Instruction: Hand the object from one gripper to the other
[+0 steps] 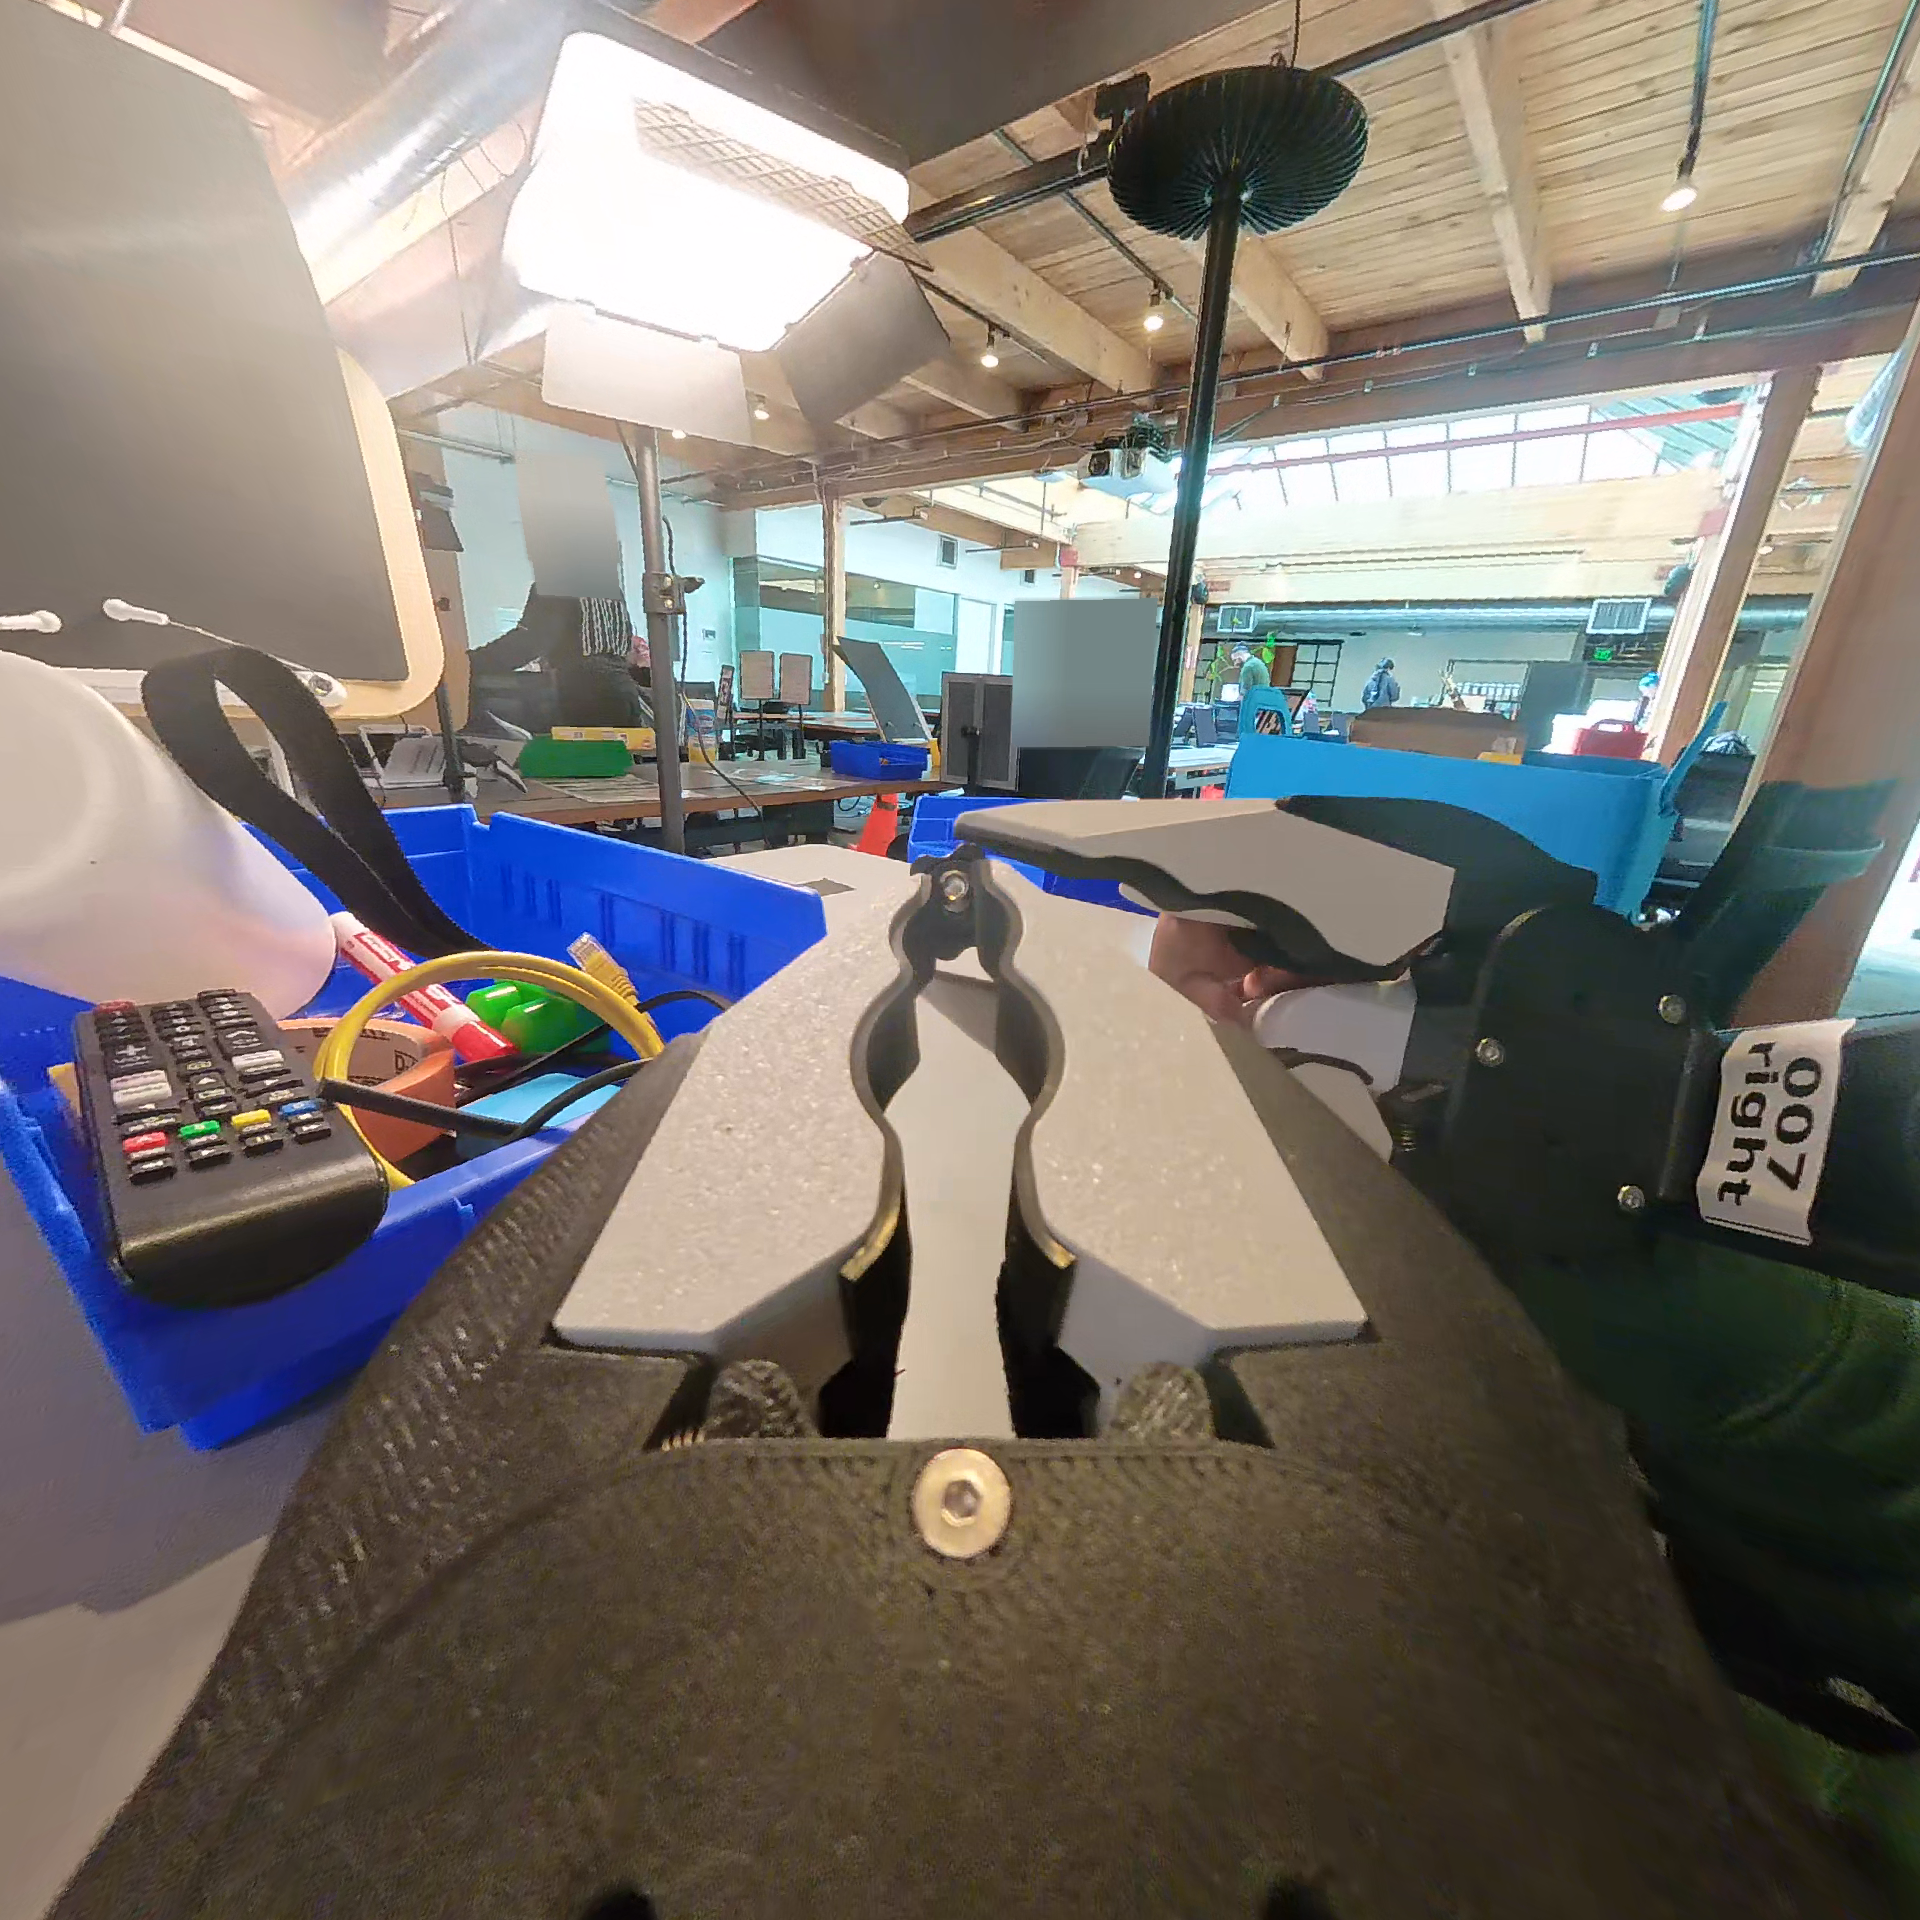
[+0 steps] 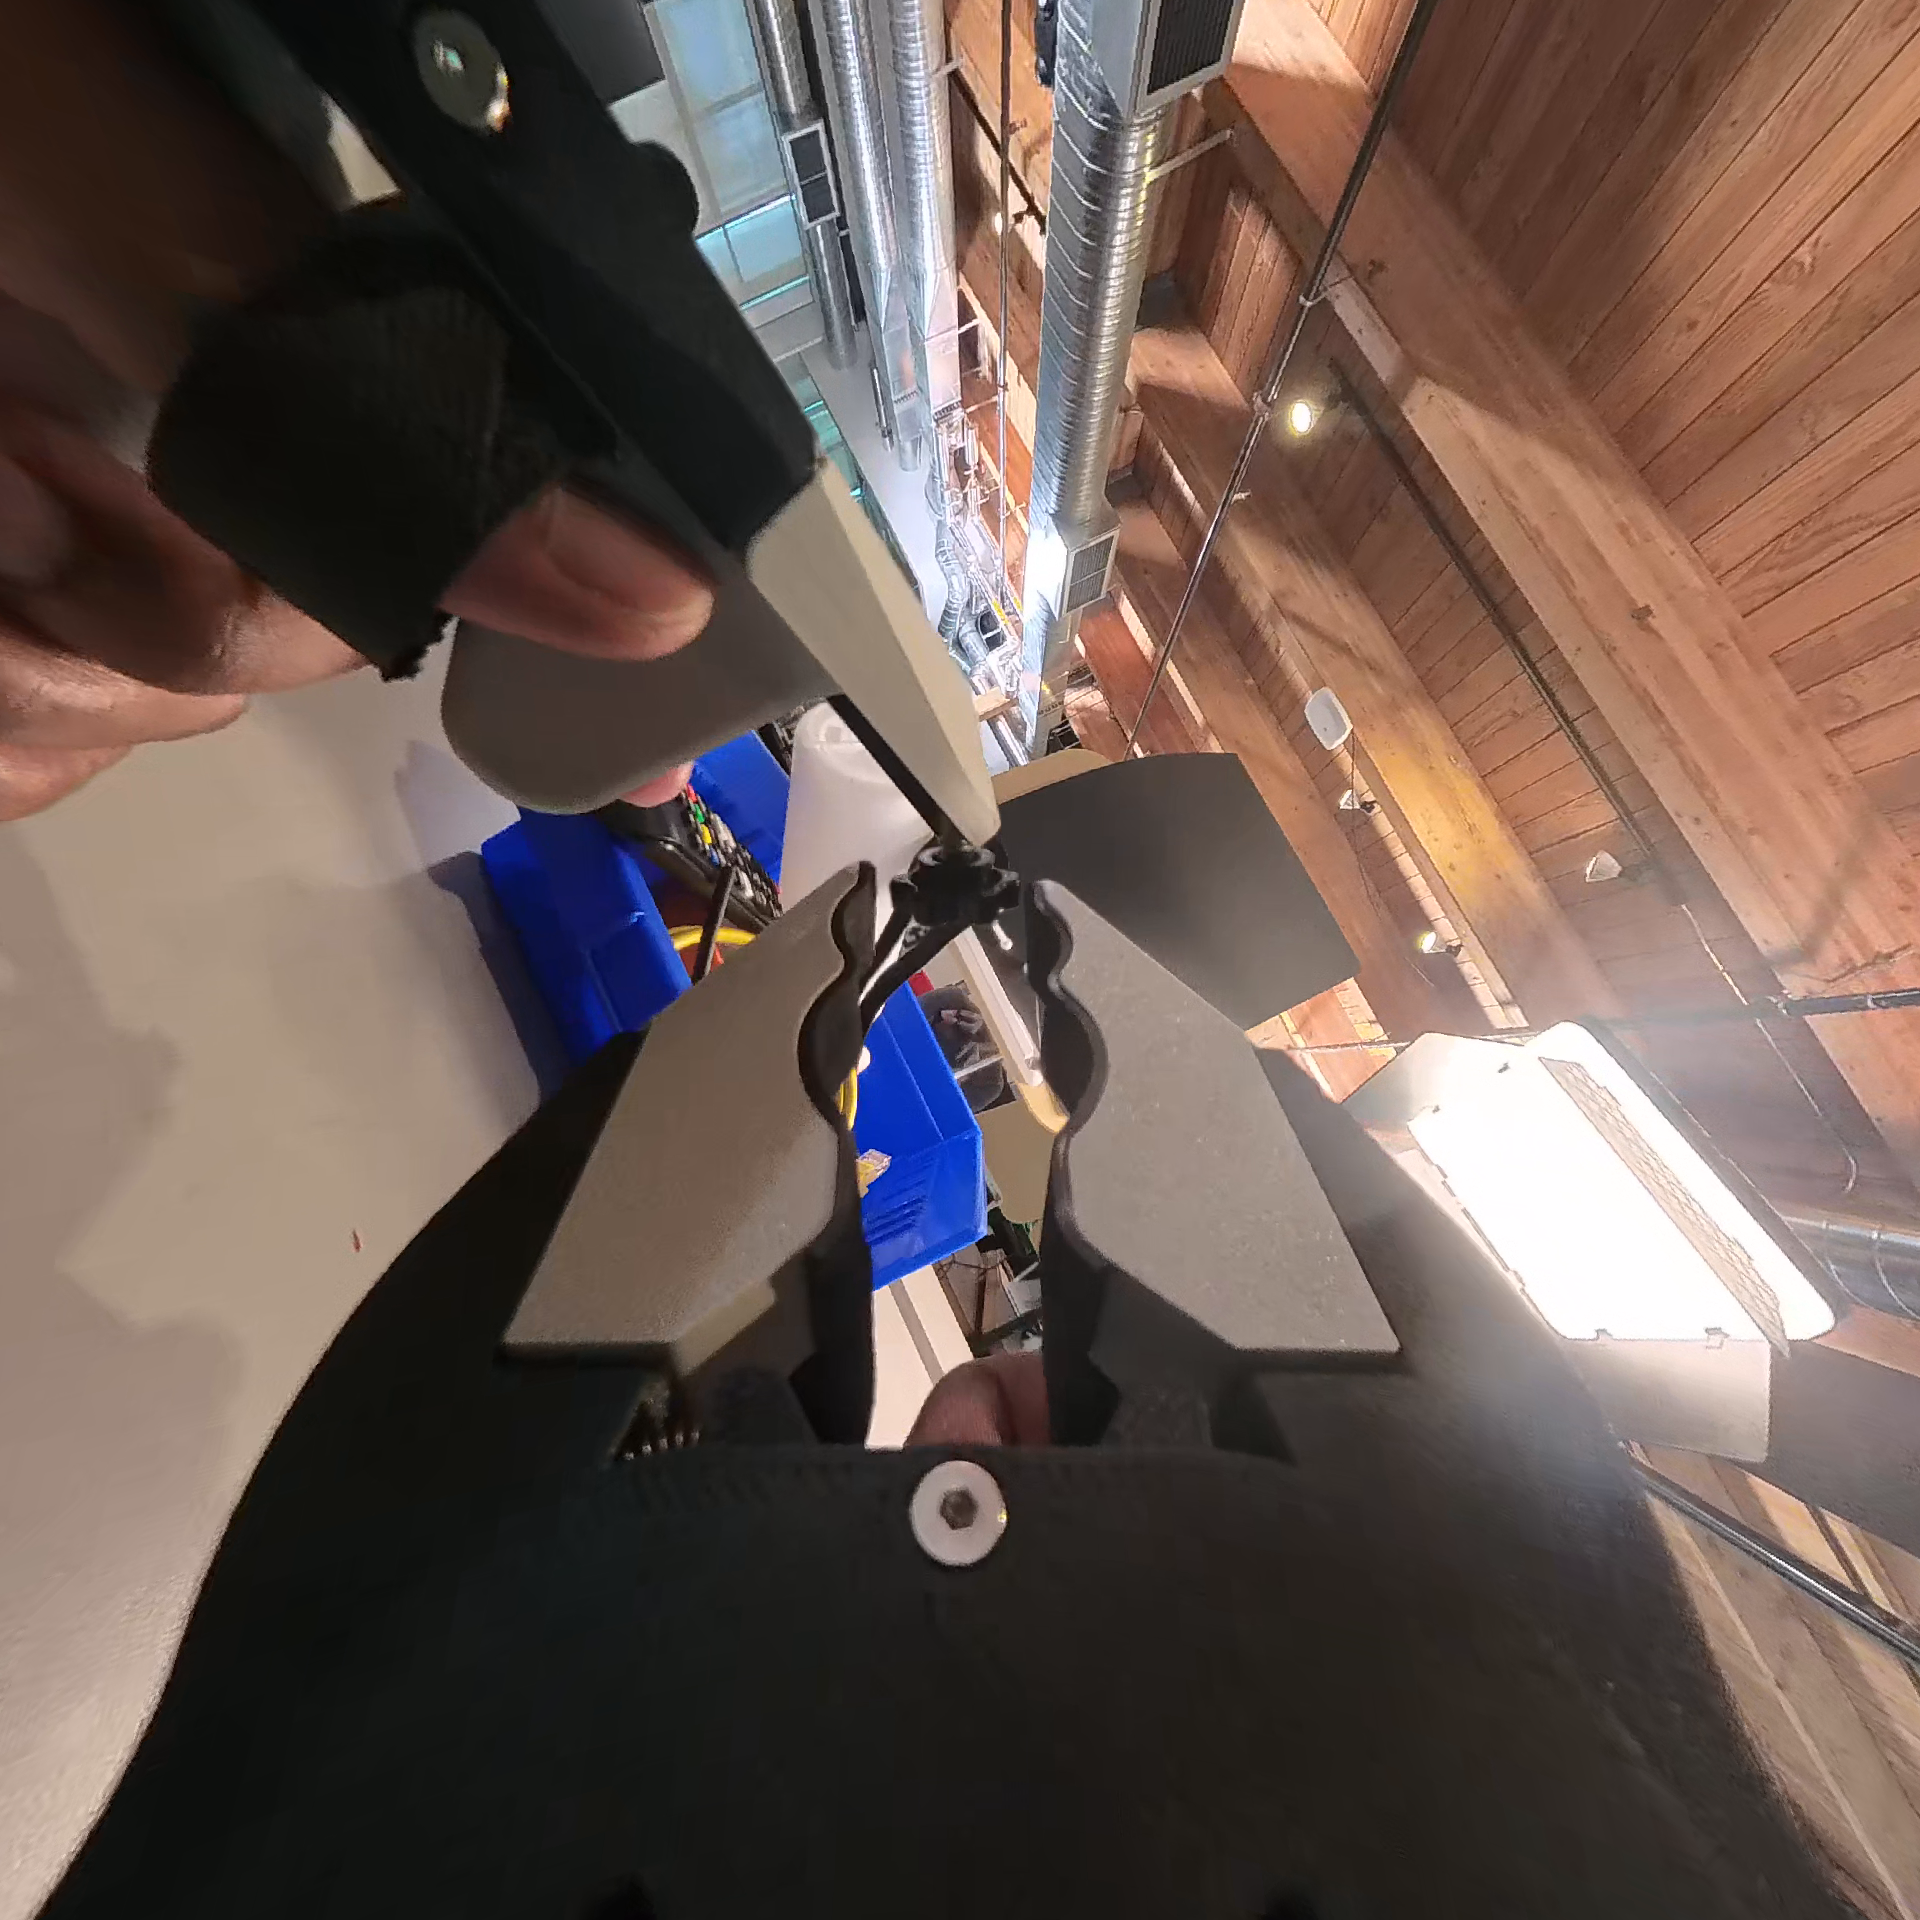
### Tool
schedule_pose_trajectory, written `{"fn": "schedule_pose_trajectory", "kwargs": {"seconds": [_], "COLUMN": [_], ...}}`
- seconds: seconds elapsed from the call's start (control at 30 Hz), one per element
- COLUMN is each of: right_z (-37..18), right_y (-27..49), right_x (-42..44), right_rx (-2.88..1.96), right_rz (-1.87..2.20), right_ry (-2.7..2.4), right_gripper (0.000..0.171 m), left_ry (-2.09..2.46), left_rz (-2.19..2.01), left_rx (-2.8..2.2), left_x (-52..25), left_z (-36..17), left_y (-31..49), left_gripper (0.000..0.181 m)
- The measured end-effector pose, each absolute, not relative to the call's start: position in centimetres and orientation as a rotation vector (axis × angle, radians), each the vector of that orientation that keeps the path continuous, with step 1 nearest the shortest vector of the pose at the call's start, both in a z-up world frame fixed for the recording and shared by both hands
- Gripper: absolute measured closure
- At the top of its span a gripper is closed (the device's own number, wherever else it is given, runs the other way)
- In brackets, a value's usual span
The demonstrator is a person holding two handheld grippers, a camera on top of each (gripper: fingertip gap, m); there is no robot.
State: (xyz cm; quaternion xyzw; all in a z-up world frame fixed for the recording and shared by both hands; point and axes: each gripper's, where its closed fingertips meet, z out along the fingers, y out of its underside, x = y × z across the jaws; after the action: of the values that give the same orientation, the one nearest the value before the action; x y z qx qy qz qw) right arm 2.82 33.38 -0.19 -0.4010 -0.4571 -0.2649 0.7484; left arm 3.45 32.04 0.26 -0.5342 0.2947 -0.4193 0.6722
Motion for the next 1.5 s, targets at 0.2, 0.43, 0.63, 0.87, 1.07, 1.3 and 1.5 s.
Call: {"fn": "schedule_pose_trajectory", "kwargs": {"seconds": [0.2,0.43,0.63,0.87,1.07,1.3,1.5], "right_z": [-0.1,-0.2,-0.4,-0.4,-0.5,-0.6,-0.6], "right_y": [33.4,33.6,33.9,34.0,33.8,33.8,33.9], "right_x": [2.9,3.1,3.4,3.4,3.1,3.0,3.0], "right_rx": [-0.882,-0.888,-0.901,-0.899,-0.888,-0.888,-0.890], "right_rz": [-0.577,-0.592,-0.630,-0.638,-0.635,-0.633,-0.631], "right_ry": [-0.993,-0.989,-0.990,-0.996,-1.006,-1.012,-1.011], "right_gripper": [0.146,0.146,0.146,0.146,0.146,0.146,0.146], "left_ry": [0.679,0.591,0.686,0.771,0.774,0.781,0.788], "left_rz": [-0.920,-0.832,-0.451,-0.252,-0.260,-0.244,-0.266], "left_rx": [-1.195,-1.120,-1.043,-1.061,-1.102,-1.111,-1.113], "left_x": [3.7,2.4,2.9,4.1,4.2,4.2,4.2], "left_z": [0.2,1.6,1.5,0.2,-0.3,-0.5,-0.5], "left_y": [31.9,32.3,31.7,31.9,32.4,32.5,32.3], "left_gripper": [0.174,0.162,0.158,0.156,0.152,0.158,0.171]}}
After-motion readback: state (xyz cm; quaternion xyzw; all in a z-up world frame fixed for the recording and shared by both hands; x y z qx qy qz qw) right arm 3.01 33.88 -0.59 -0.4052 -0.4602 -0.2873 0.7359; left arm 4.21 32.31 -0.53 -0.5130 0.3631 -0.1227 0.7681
